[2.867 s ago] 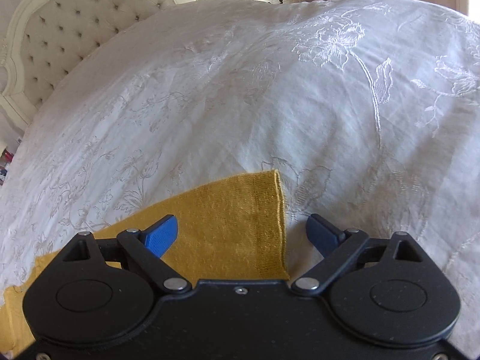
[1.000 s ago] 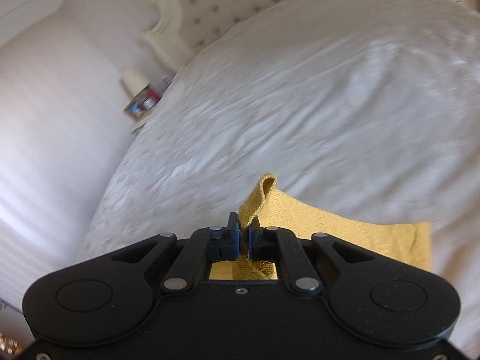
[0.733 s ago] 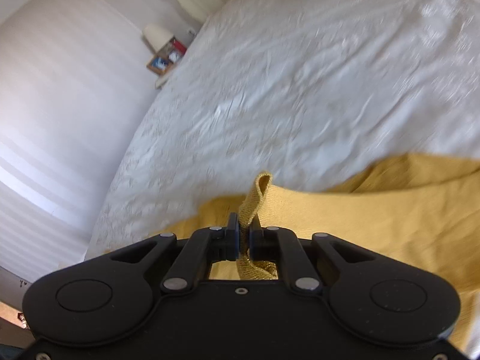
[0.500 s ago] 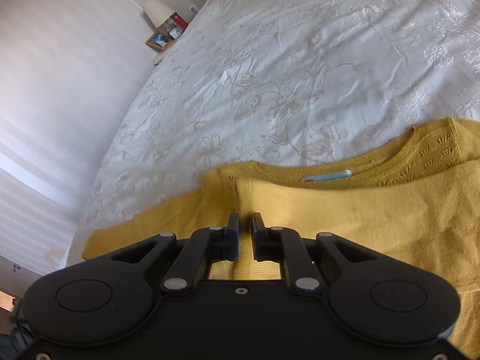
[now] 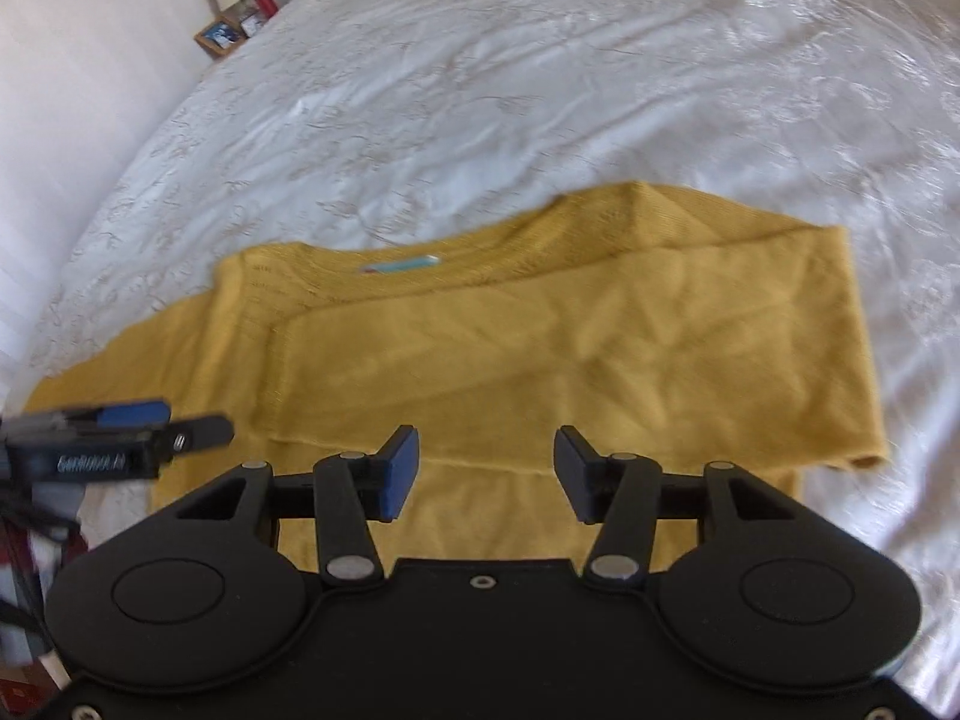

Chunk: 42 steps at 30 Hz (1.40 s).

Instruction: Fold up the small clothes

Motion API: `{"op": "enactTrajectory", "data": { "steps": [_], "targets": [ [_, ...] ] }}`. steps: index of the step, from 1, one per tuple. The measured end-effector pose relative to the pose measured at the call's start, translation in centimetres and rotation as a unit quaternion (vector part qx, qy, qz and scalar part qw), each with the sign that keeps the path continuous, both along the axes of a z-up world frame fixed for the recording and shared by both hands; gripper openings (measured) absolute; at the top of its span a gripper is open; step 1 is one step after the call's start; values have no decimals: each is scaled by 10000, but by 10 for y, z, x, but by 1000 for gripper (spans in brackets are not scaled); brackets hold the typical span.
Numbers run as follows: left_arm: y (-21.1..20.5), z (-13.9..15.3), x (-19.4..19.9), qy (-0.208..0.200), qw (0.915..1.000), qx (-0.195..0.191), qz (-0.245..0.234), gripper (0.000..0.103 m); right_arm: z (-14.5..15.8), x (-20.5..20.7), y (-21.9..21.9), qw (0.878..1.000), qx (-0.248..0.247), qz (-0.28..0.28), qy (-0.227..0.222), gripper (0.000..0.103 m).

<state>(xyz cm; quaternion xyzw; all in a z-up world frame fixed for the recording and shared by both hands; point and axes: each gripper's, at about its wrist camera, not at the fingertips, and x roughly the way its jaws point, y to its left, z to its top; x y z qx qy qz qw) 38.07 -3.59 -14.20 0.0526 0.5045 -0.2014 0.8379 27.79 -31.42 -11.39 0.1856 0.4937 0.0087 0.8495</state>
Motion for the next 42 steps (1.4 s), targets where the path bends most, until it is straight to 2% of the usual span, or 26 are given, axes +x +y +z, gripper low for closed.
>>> {"op": "enactTrajectory", "data": {
  "steps": [4, 7, 11, 13, 15, 17, 18, 19, 20, 22, 25, 31, 33, 38, 42],
  "targets": [
    [-28, -15, 14, -77, 9991, 225, -345, 97, -3, -9, -11, 10000, 12, -81, 19, 58],
    [-41, -25, 21, -105, 9982, 296, -518, 88, -11, -12, -14, 10000, -48, -17, 48, 59],
    [-42, -36, 32, 131, 9993, 183, -303, 86, -25, -10, -9, 9992, -235, 270, 159, 61],
    [-37, -37, 35, 221, 9997, 35, -101, 85, -32, -11, -6, 9989, -191, 376, 204, 67],
    [-33, -35, 38, 219, 9997, -20, 53, 75, -38, -12, -4, 9987, -132, 428, 241, 74],
    [-31, -32, 39, 134, 9998, -14, 111, 41, -41, -14, -2, 9987, -142, 427, 256, 78],
    [-31, -30, 40, 128, 9999, -8, 104, 34, -42, -14, -2, 9987, -145, 422, 263, 80],
    [-30, -28, 41, 149, 9999, -18, 73, 18, -42, -15, -1, 9987, -135, 415, 261, 84],
    [-30, -25, 41, 150, 9999, -13, 71, 10, -42, -15, -1, 9988, -117, 405, 249, 85],
    [-30, -19, 41, 94, 9999, -52, 69, 5, -40, -16, -1, 9989, -98, 397, 235, 87],
    [-29, 0, 38, -92, 9997, -183, 96, 4, -37, -19, -2, 9991, -71, 359, 215, 87],
    [-7, 58, 35, -641, 9953, -680, 268, 4, -29, -26, -10, 9998, -7, 98, 151, 87],
    [6, 70, 37, -801, 9938, -653, 410, 4, -27, -28, -13, 9999, 11, -3, 147, 87],
    [36, 61, 48, -805, 9942, -77, 708, 4, -24, -29, -23, 9996, 23, -233, 129, 88],
    [56, 38, 58, -452, 9949, -9, 898, 4, -19, -26, -33, 9992, -64, -384, 54, 88]
  ]
}}
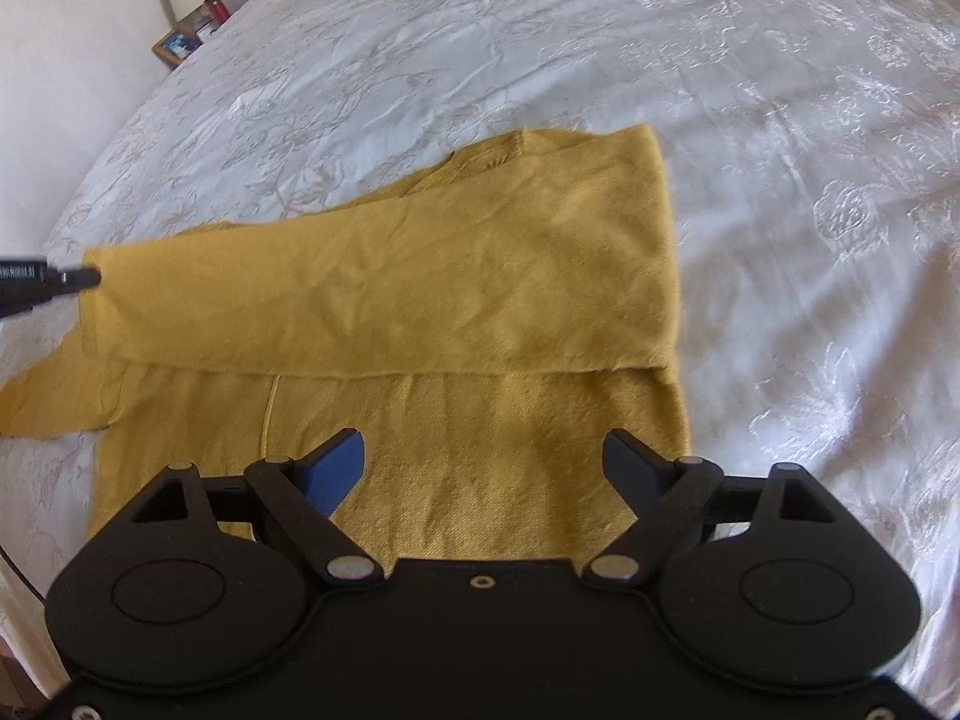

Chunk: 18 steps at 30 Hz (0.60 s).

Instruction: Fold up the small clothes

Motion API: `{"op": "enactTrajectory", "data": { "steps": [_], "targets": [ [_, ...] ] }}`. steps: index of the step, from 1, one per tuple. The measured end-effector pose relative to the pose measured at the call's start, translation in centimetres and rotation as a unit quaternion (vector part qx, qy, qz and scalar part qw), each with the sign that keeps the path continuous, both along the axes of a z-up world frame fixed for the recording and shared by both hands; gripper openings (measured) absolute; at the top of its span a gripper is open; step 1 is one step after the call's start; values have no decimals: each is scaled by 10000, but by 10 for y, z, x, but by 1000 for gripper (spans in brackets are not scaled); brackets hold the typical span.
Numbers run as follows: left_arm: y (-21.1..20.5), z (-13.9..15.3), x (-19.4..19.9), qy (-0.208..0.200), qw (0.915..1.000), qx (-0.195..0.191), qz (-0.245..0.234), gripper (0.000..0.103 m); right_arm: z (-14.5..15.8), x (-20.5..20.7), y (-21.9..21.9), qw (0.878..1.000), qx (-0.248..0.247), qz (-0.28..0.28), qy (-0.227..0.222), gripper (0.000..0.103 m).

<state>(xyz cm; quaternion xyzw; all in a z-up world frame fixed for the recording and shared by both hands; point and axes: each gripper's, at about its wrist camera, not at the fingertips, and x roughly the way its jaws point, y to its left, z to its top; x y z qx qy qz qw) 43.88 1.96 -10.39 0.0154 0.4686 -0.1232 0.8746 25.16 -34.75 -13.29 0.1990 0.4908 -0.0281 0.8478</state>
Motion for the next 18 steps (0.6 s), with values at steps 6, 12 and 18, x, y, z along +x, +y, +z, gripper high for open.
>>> {"op": "enactTrajectory", "data": {
  "steps": [6, 12, 18],
  "targets": [
    [6, -24, 1, 335, 9993, 143, -11, 4, 5, 16, -30, 9991, -156, -361, -178, 93],
    [12, -43, 9, 545, 9978, 298, 212, 8, -14, 48, -65, 9980, 20, -627, 18, 93],
    [23, -42, 18, 477, 9952, 547, 658, 12, -34, 62, -76, 9959, 360, -696, 446, 66]
  ]
}}
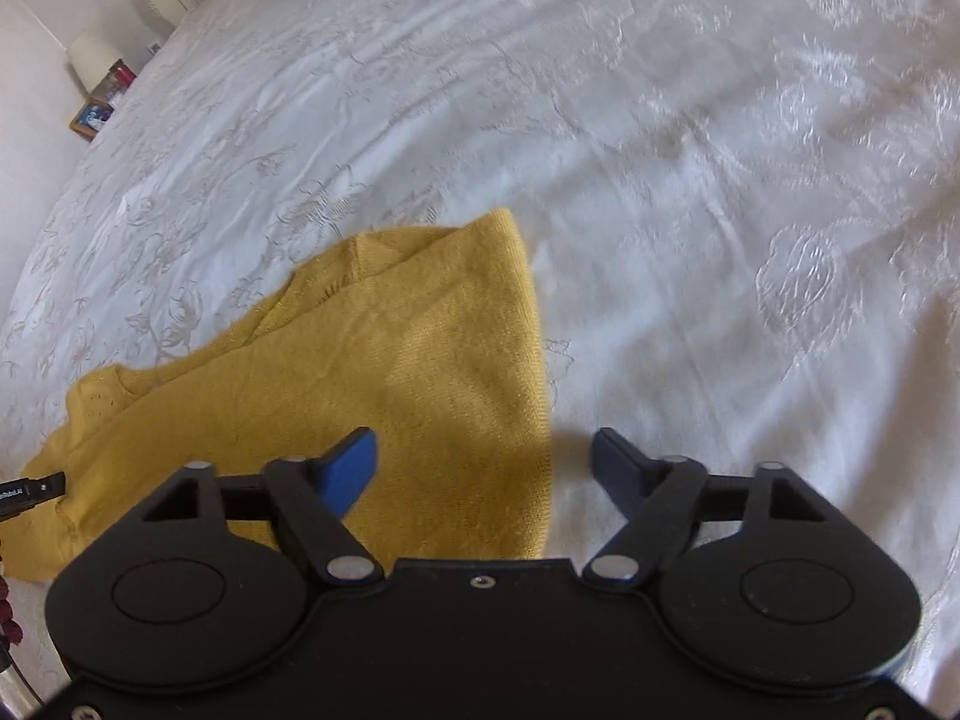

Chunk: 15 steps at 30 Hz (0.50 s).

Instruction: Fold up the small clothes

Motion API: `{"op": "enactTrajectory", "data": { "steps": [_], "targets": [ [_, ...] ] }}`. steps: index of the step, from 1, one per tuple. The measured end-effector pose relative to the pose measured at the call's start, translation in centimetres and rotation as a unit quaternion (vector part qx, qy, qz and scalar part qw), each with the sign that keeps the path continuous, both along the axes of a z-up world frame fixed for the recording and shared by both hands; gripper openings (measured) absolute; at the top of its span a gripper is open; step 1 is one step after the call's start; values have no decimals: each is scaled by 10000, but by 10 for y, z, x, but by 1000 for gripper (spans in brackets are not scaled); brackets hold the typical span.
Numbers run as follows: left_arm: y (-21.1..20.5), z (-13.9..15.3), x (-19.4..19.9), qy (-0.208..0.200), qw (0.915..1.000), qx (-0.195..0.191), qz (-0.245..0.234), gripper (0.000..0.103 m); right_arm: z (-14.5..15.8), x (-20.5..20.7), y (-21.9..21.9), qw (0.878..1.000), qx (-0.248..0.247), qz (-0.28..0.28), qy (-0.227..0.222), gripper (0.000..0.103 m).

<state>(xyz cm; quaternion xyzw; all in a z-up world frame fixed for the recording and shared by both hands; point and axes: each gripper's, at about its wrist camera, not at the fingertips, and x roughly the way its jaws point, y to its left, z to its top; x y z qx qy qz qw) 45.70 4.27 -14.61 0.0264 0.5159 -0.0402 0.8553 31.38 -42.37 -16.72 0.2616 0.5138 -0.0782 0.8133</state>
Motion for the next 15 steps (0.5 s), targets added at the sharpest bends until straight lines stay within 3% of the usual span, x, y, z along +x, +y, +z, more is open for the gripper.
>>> {"op": "enactTrajectory", "data": {
  "steps": [1, 2, 4, 6, 7, 9, 12, 15],
  "targets": [
    [0, 3, -2, -34, 10000, -29, -5, 16, -1, 0, 2, 10000, -11, 48, 48, 57],
    [-1, 7, -6, -78, 9999, -59, -38, 27, -2, 1, 2, 9999, -16, 128, 72, 53],
    [-5, 13, -17, -151, 9997, -98, -167, 32, 0, 2, 8, 9988, -204, 421, 132, 12],
    [-13, 17, -29, -173, 9992, -156, -313, 32, 3, 5, 15, 9939, -796, 728, 231, 12],
    [-20, 18, -34, -187, 9987, -222, -428, 33, 2, 6, 13, 9933, -845, 738, 273, 12],
    [-32, 17, -44, -138, 9965, -322, -763, 37, 0, 7, 4, 9962, -617, 561, 251, 12],
    [-57, 9, -52, -164, 9916, -179, -1273, 40, -2, 6, 0, 9971, -511, 524, 210, 14],
    [-71, 2, -51, -277, 9906, -103, -1335, 40, -1, 4, 1, 9970, -502, 554, 197, 18]
  ]
}}
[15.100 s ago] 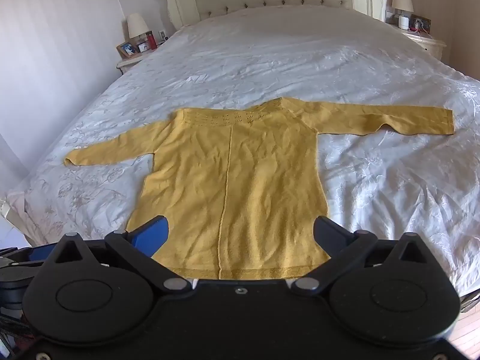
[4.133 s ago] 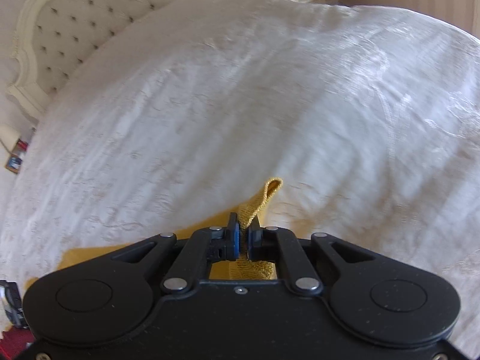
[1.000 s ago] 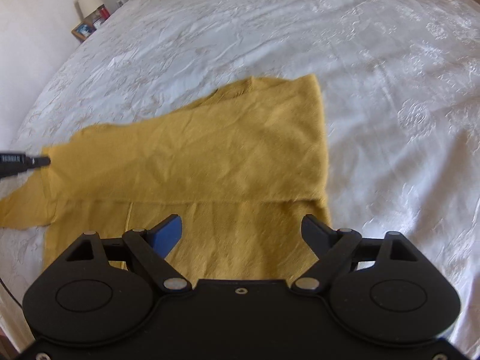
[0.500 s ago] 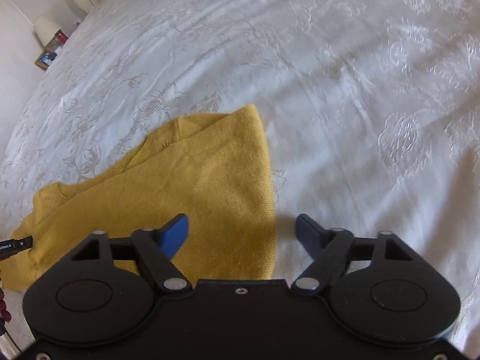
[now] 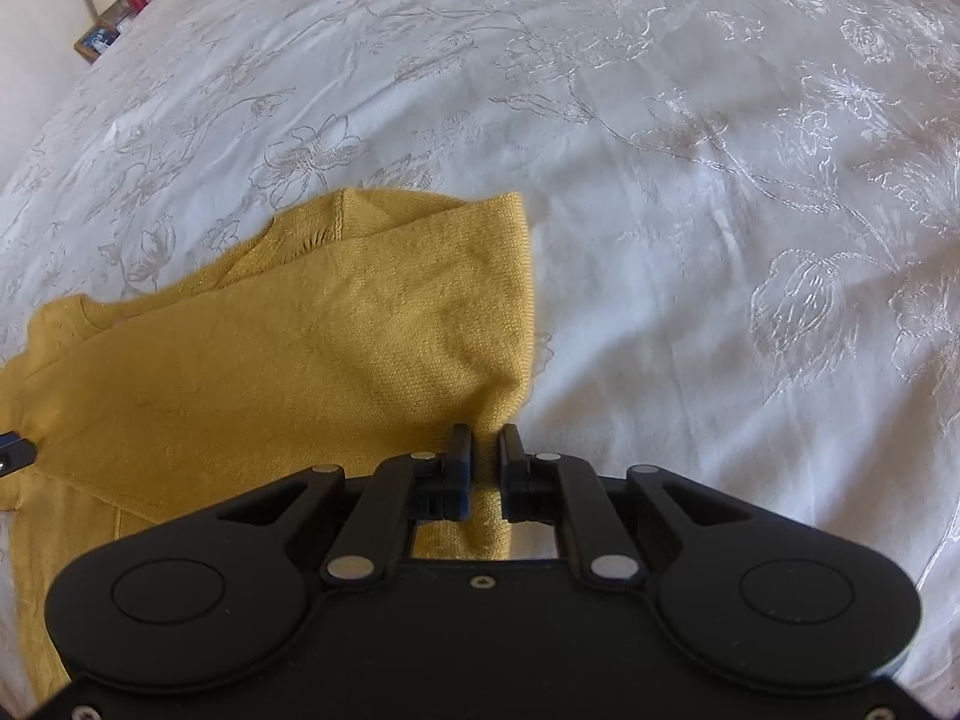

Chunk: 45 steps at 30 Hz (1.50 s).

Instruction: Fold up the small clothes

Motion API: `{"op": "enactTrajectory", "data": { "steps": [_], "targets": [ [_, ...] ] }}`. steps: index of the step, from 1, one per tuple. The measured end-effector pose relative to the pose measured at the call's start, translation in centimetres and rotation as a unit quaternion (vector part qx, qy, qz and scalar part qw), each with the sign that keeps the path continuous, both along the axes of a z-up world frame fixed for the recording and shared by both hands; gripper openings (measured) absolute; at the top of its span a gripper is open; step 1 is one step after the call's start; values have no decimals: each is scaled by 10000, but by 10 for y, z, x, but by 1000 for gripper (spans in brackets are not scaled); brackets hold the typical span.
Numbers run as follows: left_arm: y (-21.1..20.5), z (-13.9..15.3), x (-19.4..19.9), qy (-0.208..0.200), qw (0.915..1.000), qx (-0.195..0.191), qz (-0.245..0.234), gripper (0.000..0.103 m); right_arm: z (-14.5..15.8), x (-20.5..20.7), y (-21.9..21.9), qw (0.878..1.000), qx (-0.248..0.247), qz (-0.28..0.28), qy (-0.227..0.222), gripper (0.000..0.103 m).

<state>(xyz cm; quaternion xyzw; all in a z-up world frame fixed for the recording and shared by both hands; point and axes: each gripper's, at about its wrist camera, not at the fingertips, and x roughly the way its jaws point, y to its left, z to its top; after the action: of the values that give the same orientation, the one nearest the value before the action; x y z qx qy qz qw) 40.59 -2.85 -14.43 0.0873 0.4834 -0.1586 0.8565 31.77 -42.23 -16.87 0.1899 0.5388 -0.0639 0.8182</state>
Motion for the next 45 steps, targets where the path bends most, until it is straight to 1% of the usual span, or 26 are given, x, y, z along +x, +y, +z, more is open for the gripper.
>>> {"op": "enactTrajectory", "data": {
  "steps": [2, 6, 8, 9, 10, 11, 12, 13, 15, 16, 18, 20, 24, 27, 29, 31, 32, 33, 35, 36, 37, 40, 42, 43, 44, 45],
  "targets": [
    [-5, -6, 2, -66, 9999, 13, 77, 42, -1, 0, 0, 10000, 10, -15, -5, 19],
    [2, -27, 18, 324, 9991, -69, 275, 45, -4, -1, -3, 10000, 39, -78, -6, 19],
    [9, -29, 24, 428, 9981, -231, 384, 46, -3, -1, -3, 10000, 18, -97, -17, 24],
    [10, -26, 26, 494, 9974, -292, 431, 46, -1, -2, -3, 9999, -16, -128, -31, 32],
    [12, -22, 27, 524, 9969, -340, 473, 45, 2, -3, -3, 9998, -61, -180, -61, 43],
    [13, -17, 26, 477, 9970, -374, 483, 46, 6, -5, -3, 9996, -125, -249, -110, 48],
    [13, -11, 24, 374, 9974, -406, 461, 46, 10, -7, -3, 9992, -218, -309, -162, 58],
    [13, -7, 22, 290, 9979, -414, 404, 46, 14, -9, -2, 9987, -314, -335, -224, 64],
    [9, -2, 19, 161, 9987, -405, 281, 47, 23, -10, 4, 9977, -490, -286, -377, 68],
    [7, -1, 19, 117, 9989, -386, 236, 48, 26, -8, 8, 9972, -574, -217, -438, 73],
    [3, -5, 24, 88, 9992, -316, 220, 48, 30, -3, 18, 9960, -707, -16, -541, 77],
    [-1, -12, 30, 138, 9992, -259, 263, 48, 29, 8, 29, 9950, -800, 220, -560, 77],
    [-4, -31, 36, 393, 9988, -50, 293, 50, 19, 24, 45, 9941, -834, 522, -459, 78],
    [-6, -25, 30, 383, 9990, 84, 234, 50, 12, 22, 50, 9936, -903, 624, -271, 78],
    [-6, -13, 21, 221, 9993, 182, 233, 50, 17, 15, 51, 9941, -867, 556, -347, 78],
    [-4, -6, 11, 75, 9998, 21, 207, 51, 20, 9, 53, 9939, -867, 579, -366, 80],
    [-3, -7, 9, 165, 9997, -53, 165, 55, 20, 7, 56, 9938, -866, 613, -322, 80],
    [-3, -13, 8, 352, 9993, -83, 131, 55, 17, 6, 57, 9936, -884, 644, -266, 81],
    [-1, -28, 7, 694, 9974, -28, 177, 58, 8, 4, 62, 9924, -978, 740, -44, 81],
    [2, -32, 4, 726, 9971, -72, 210, 59, 3, 3, 63, 9918, -1003, 781, 90, 81],
    [5, -32, 2, 693, 9972, -150, 244, 59, -2, 1, 64, 9916, -993, 797, 206, 85],
    [12, -24, 1, 815, 9957, -346, 281, 60, 1, -5, 59, 9936, -883, 672, 190, 88],
    [22, -18, -3, 896, 9942, -513, 287, 73, 12, -10, 57, 9952, -797, 570, 45, 89],
    [28, -15, -7, 890, 9938, -552, 361, 85, 18, -12, 56, 9957, -757, 536, -47, 93],
    [36, -12, -12, 817, 9938, -590, 466, 87, 25, -15, 57, 9961, -702, 504, -161, 96],
    [45, -8, -17, 725, 9936, -638, 589, 87, 31, -17, 58, 9964, -649, 481, -250, 102]
  ]
}}
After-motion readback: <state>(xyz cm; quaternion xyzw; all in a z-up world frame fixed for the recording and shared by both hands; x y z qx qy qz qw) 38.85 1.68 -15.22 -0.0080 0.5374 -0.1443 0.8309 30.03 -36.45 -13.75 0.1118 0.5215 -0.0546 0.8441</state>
